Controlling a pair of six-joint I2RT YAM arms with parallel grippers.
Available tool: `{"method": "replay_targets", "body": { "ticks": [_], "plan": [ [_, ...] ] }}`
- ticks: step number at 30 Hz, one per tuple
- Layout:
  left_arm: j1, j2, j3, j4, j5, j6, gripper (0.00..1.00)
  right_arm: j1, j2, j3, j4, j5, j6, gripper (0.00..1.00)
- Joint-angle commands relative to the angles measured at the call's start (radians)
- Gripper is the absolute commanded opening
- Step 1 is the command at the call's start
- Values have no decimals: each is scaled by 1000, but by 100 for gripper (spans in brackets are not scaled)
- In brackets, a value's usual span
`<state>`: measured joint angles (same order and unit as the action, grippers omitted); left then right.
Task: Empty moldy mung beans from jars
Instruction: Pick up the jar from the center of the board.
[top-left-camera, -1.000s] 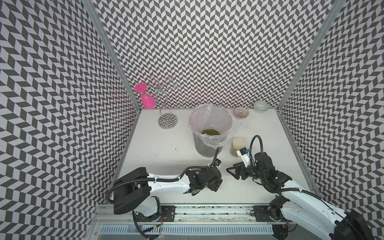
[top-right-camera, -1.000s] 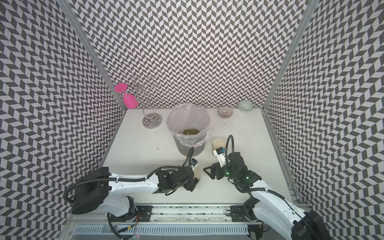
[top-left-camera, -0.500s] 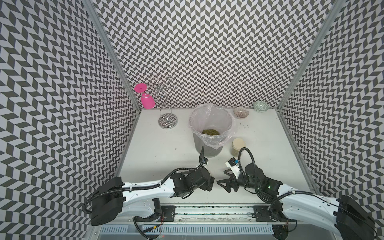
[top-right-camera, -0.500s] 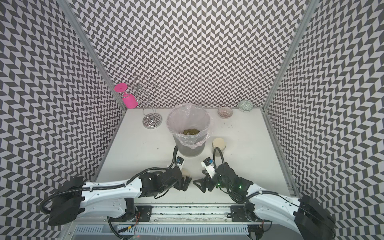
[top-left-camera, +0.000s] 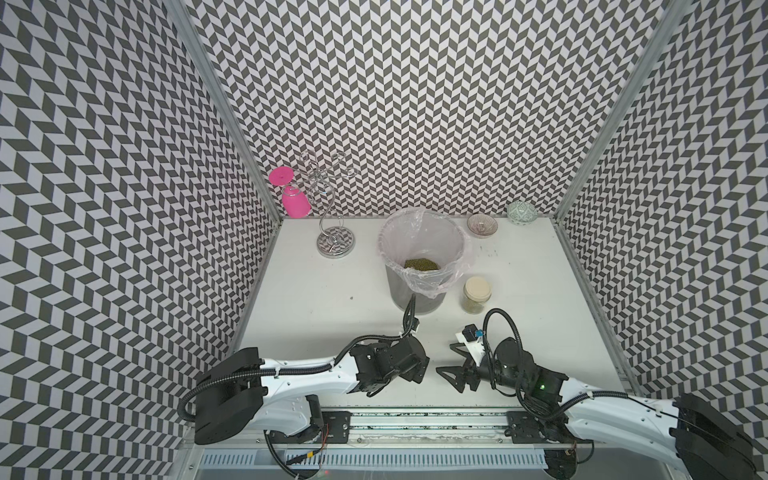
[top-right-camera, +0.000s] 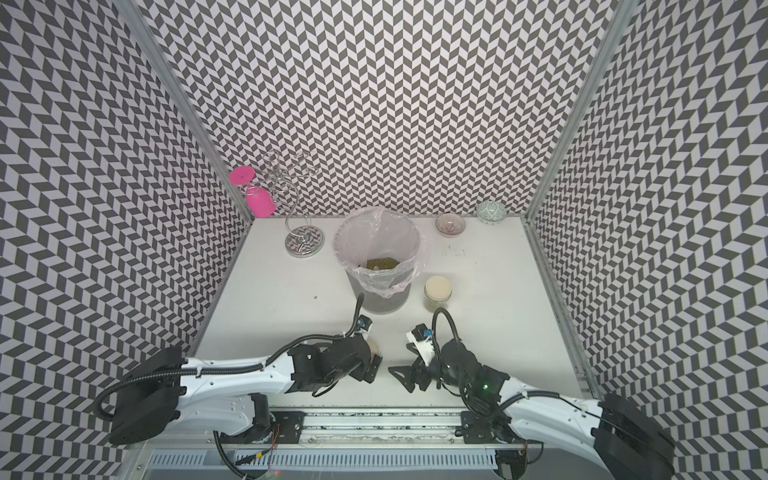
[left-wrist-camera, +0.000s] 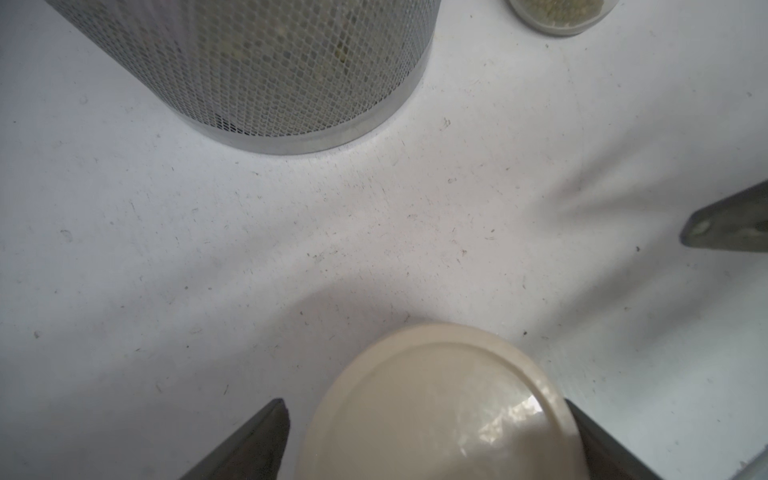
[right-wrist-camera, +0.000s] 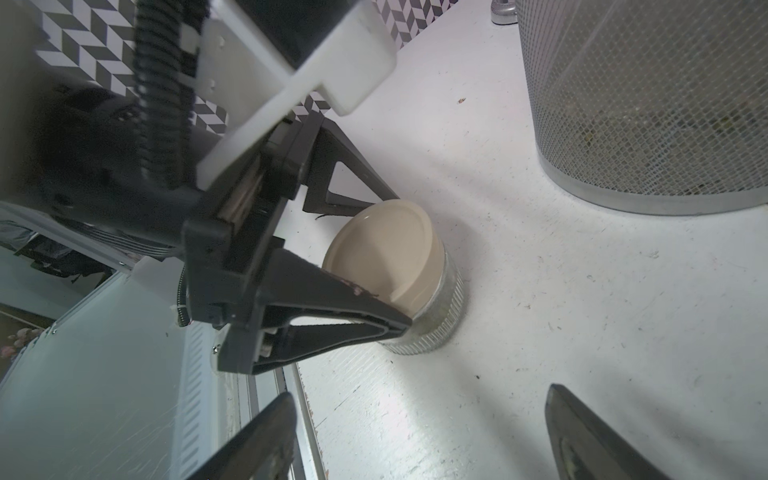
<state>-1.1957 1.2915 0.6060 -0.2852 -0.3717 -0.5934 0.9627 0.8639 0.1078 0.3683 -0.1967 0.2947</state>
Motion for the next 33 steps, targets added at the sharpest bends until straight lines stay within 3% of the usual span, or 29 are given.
{"method": "replay_targets", "body": {
  "ticks": [1,7,12,18,28,33],
  "plan": [
    [-7,22,20,18,-33,14,97,17,-8,-13,50,40,-16,91],
    [-7,35,46,24,-40,38,83,36,-4,-19,75,23,-38,92],
    [-7,17,44,29,-36,40,81,90,35,-21,118,38,-79,93],
    [11,-67,35,21,15,23,77,173,99,-45,261,97,-227,95],
    [155,-260,-38,34,224,20,73,174,274,63,331,124,-319,98],
    [198,-292,-51,33,313,32,73,172,382,147,388,93,-341,99]
  ]
}}
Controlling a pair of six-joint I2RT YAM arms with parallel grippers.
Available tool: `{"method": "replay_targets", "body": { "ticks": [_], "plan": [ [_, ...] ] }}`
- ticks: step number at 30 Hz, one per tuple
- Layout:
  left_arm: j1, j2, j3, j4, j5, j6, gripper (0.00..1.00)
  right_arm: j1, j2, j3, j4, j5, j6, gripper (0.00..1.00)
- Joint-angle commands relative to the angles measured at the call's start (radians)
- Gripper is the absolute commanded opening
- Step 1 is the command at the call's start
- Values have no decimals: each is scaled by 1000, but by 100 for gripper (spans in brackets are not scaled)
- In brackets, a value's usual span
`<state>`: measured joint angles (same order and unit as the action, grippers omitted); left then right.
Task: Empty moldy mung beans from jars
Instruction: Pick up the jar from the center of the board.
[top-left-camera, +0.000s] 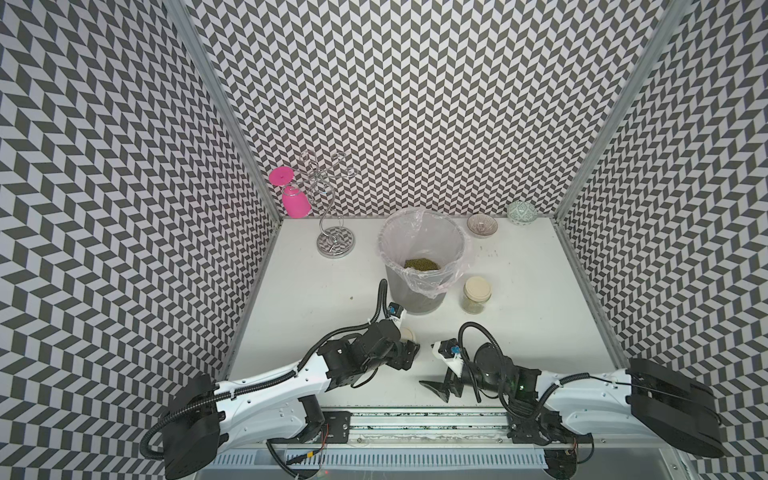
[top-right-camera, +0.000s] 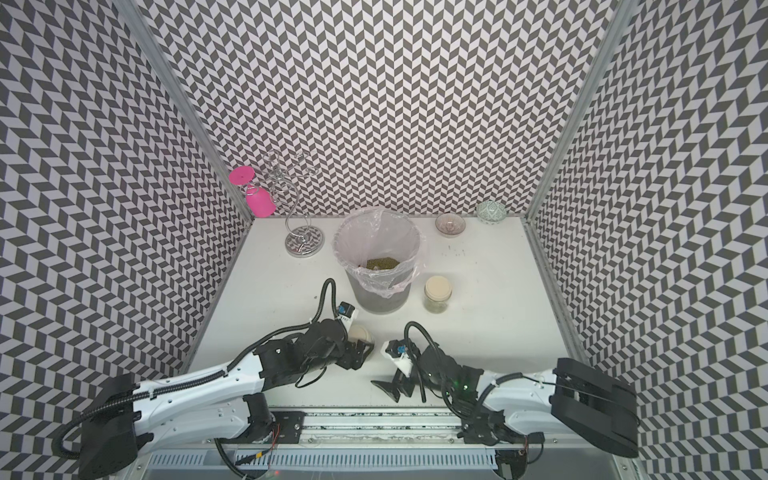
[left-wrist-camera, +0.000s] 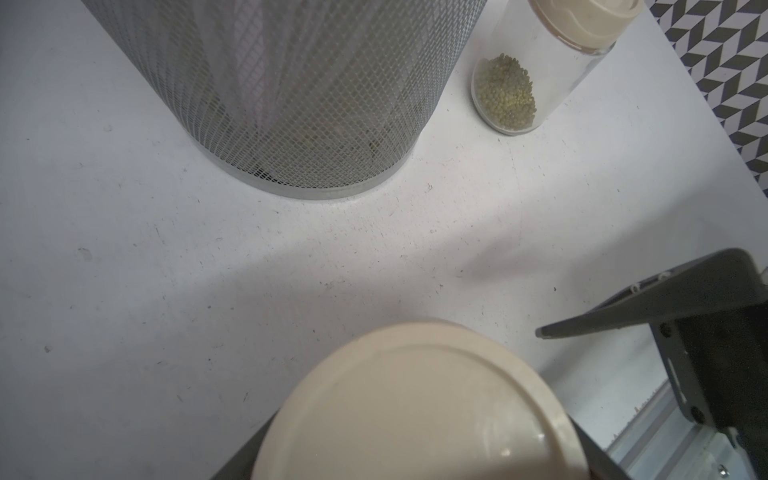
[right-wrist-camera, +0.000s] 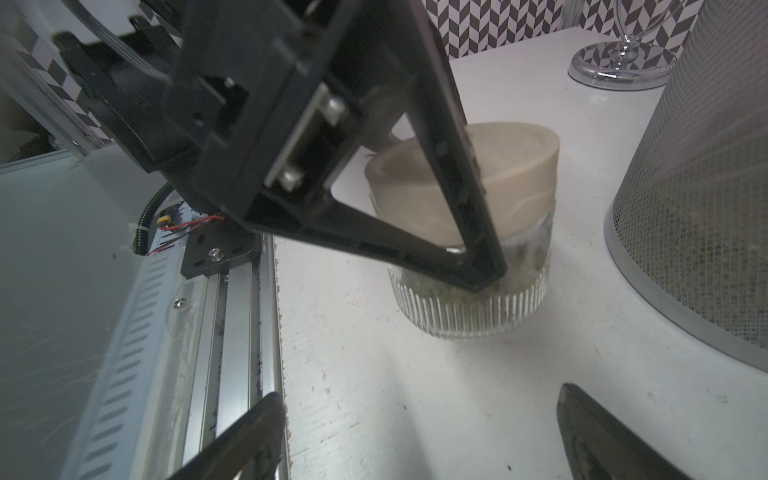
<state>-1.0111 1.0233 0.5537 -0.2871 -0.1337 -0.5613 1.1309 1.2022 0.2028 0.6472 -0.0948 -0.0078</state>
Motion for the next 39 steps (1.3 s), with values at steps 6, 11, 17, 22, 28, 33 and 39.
{"method": "replay_targets", "body": {
  "ticks": [6,11,17,22,28,33,39],
  "plan": [
    [49,-31,1,56,153,-1,73,4,158,134,154,-35,-57,99],
    [59,-50,-3,73,186,-38,73,2,207,159,165,-32,-62,99],
    [88,-77,5,66,209,-42,73,-3,194,116,210,-42,-34,99],
    [105,-101,5,75,248,-44,73,-6,192,105,231,-47,-15,99],
    [114,-122,8,92,291,-46,73,-6,228,136,242,-70,-14,99],
    [120,-127,4,123,327,-52,73,-6,248,162,232,-88,-12,99],
    [121,-123,-4,163,363,-59,73,-6,254,172,237,-104,-2,95]
  ]
}}
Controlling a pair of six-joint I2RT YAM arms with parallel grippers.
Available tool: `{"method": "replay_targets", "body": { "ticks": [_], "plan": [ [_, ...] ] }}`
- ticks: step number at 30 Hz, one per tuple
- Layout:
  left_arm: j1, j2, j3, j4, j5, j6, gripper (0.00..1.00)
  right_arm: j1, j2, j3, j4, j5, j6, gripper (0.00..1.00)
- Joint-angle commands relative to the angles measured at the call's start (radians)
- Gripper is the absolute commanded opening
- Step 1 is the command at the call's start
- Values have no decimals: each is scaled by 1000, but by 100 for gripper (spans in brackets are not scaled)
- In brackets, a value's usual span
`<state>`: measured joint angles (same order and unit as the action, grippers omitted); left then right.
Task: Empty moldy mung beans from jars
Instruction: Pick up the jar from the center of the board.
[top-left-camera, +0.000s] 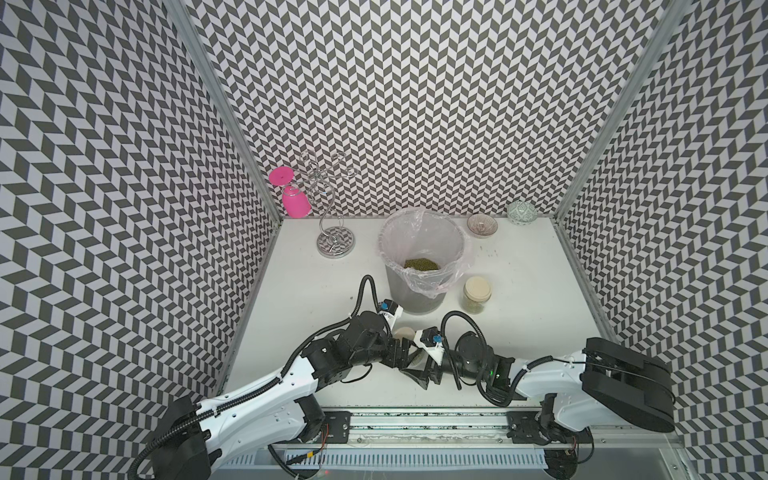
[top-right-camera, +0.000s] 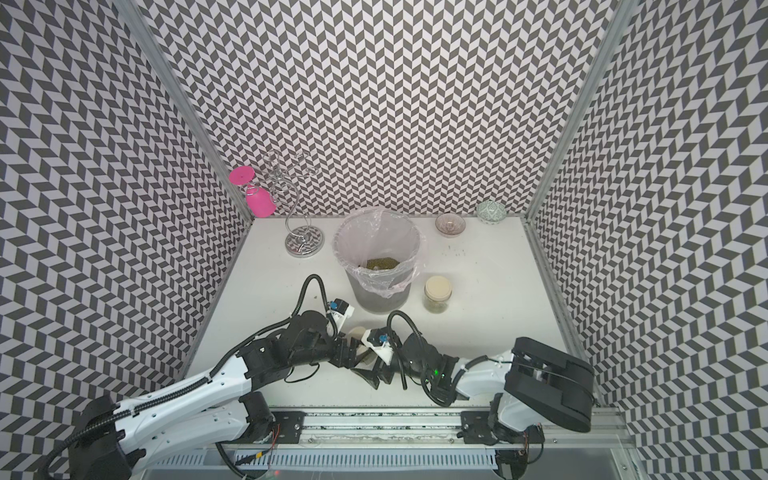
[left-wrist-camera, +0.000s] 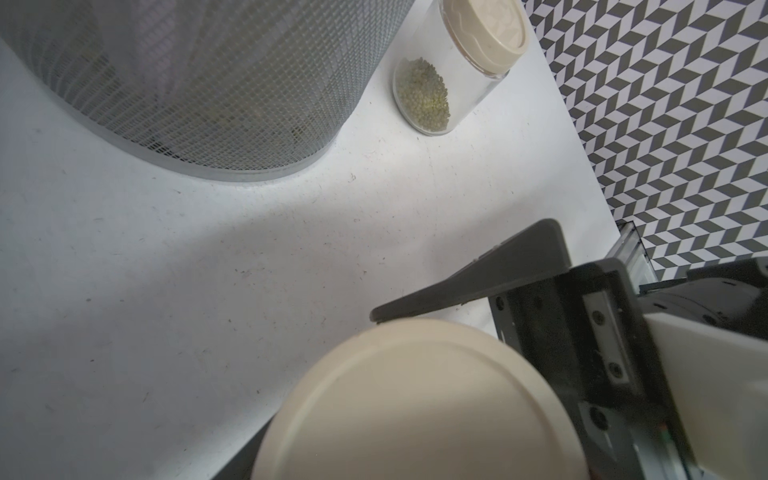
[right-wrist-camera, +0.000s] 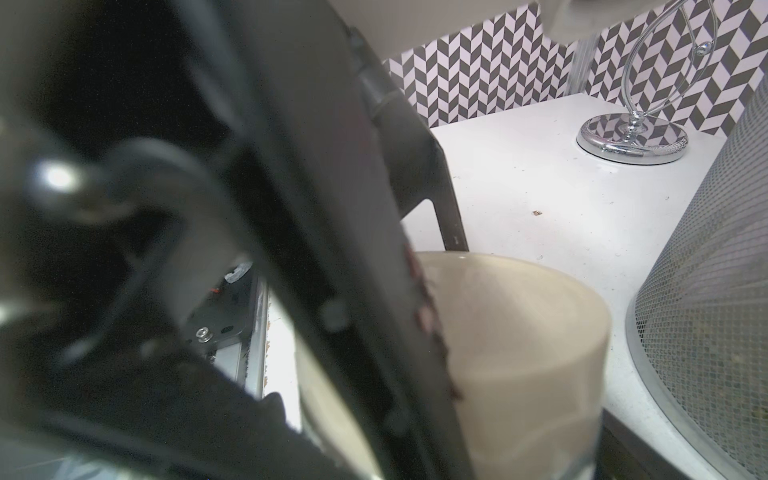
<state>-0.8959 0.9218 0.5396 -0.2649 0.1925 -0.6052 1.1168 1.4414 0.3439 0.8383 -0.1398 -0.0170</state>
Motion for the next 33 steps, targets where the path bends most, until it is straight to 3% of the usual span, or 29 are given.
{"method": "replay_targets", "body": {
  "ticks": [1,9,16,26,33],
  "plan": [
    [5,-25,10,142,37,-17,73,8,17,36,35,-60,9,92],
    [8,-55,4,128,22,-21,75,9,12,22,55,-66,38,74],
    [9,-105,-6,128,12,-14,100,8,-1,24,68,-103,63,67],
    [10,-238,-26,77,-12,62,100,6,-68,3,69,-130,112,66],
    [88,-349,-81,203,177,120,100,-45,-183,-26,32,-201,147,66]
  ]
}}
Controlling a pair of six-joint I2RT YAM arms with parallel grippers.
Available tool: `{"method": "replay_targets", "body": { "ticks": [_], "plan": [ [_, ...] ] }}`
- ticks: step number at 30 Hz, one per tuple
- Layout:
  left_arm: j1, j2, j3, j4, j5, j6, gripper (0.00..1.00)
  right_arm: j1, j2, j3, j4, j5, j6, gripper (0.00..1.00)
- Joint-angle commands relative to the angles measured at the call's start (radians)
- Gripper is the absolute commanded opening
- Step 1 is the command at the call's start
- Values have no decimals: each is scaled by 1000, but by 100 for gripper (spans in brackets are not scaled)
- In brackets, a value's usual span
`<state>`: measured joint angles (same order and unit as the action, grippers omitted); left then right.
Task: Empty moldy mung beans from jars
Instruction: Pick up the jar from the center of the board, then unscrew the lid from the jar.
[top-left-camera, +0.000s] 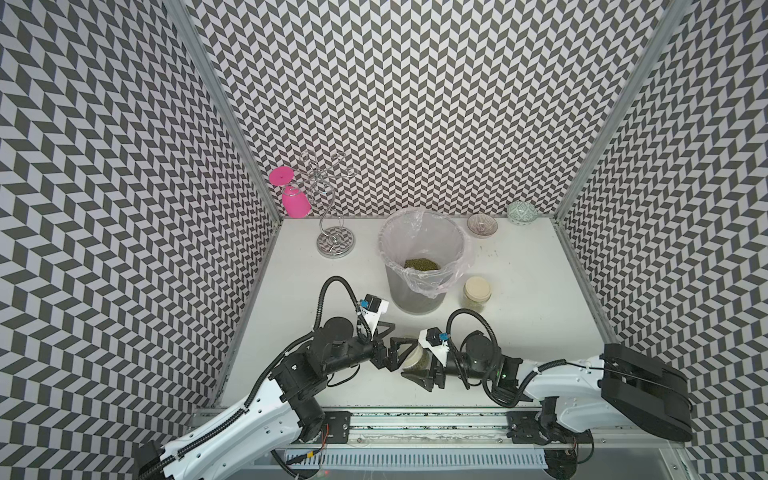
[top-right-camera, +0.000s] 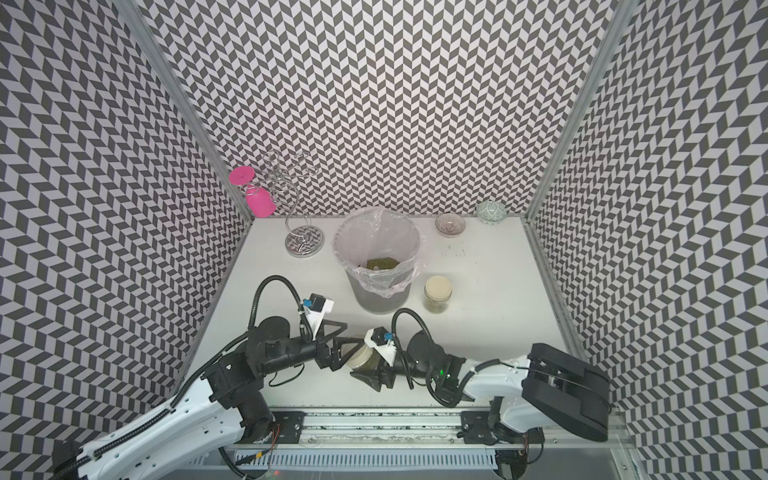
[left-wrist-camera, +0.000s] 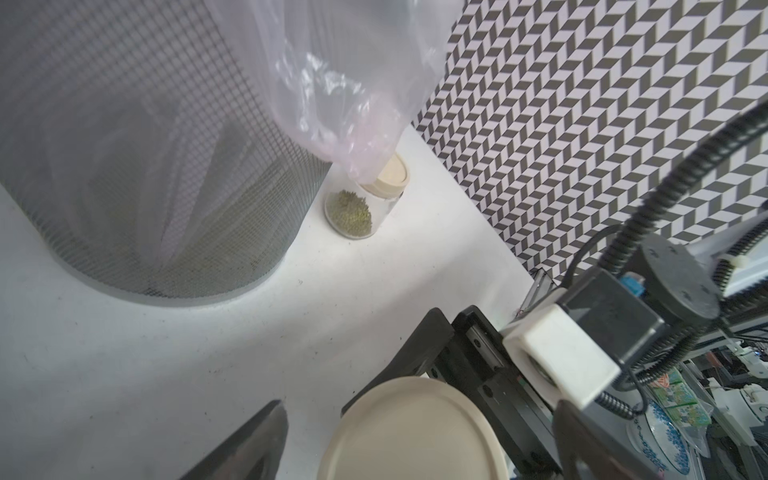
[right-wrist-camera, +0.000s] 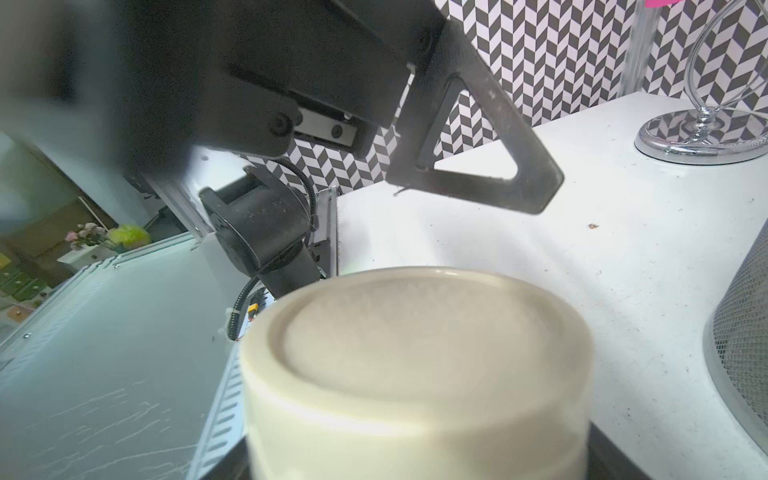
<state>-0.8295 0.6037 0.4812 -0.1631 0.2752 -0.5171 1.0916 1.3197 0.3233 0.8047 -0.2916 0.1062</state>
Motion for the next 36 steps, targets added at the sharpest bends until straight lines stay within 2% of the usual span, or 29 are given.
{"method": "replay_targets", "body": {
  "ticks": [1,13,23,28,36],
  "plan": [
    [27,-37,-27,121,102,34,100,-30,-89,-9,48,-59,24,66],
    [28,-92,-263,652,352,65,100,-93,-373,-31,-128,-171,55,67],
    [27,-4,-288,798,457,88,100,-101,-381,7,-196,-252,39,67],
    [24,86,-262,787,461,169,100,-103,-374,18,-201,-287,35,67],
    [5,153,-221,784,467,268,100,-107,-375,46,-230,-341,32,67]
  ]
}}
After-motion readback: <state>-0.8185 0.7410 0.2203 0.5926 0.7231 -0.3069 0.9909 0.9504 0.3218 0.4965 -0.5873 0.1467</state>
